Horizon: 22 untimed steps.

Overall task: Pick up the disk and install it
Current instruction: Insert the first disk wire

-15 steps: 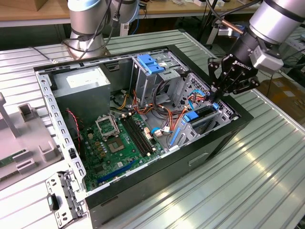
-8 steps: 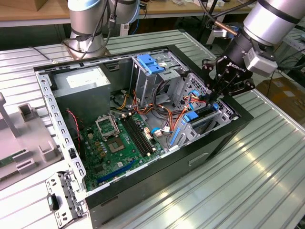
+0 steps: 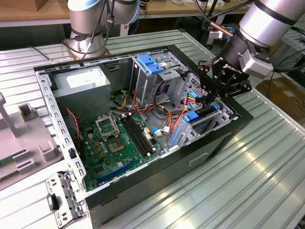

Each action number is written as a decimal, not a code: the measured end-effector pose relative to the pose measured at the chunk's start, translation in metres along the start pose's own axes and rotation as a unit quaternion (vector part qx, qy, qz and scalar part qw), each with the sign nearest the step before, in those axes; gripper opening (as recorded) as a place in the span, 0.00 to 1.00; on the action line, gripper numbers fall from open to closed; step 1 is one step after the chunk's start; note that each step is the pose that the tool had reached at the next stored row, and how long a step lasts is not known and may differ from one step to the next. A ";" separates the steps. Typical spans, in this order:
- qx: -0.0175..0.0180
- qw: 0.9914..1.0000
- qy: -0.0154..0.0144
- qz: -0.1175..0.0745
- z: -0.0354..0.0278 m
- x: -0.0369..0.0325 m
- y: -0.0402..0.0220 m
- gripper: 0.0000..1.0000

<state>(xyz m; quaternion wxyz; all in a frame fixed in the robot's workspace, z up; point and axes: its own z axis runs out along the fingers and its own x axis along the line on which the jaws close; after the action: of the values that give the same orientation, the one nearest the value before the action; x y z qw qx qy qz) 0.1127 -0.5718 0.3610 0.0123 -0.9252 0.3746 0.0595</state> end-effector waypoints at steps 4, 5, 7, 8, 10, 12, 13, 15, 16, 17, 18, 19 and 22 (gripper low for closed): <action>0.000 1.000 0.000 0.000 0.0010 -0.0001 0.0002 0.18; 0.000 1.000 0.000 0.000 0.0011 -0.0001 0.0002 0.18; 0.000 1.000 0.000 0.001 0.0012 0.0000 0.0002 0.18; 0.001 1.000 0.000 0.005 0.0012 0.0000 0.0001 0.18; 0.002 1.000 0.000 0.013 0.0012 0.0000 0.0001 0.18; 0.003 1.000 -0.001 0.022 0.0012 0.0000 0.0001 0.18; 0.003 1.000 -0.001 0.026 0.0013 0.0000 0.0001 0.18; 0.004 0.999 -0.001 0.033 0.0013 0.0000 0.0001 0.18; 0.004 0.999 -0.001 0.036 0.0013 0.0000 0.0001 0.18; 0.004 0.999 -0.001 0.037 0.0014 0.0000 0.0001 0.18; 0.005 0.999 -0.001 0.040 0.0014 0.0000 0.0001 0.18; 0.005 0.999 -0.001 0.041 0.0014 0.0000 0.0001 0.18; 0.005 0.999 -0.001 0.045 0.0014 0.0000 0.0001 0.18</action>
<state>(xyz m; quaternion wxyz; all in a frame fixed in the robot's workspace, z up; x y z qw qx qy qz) 0.1125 -0.5718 0.3596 0.0149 -0.9073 0.4161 0.0589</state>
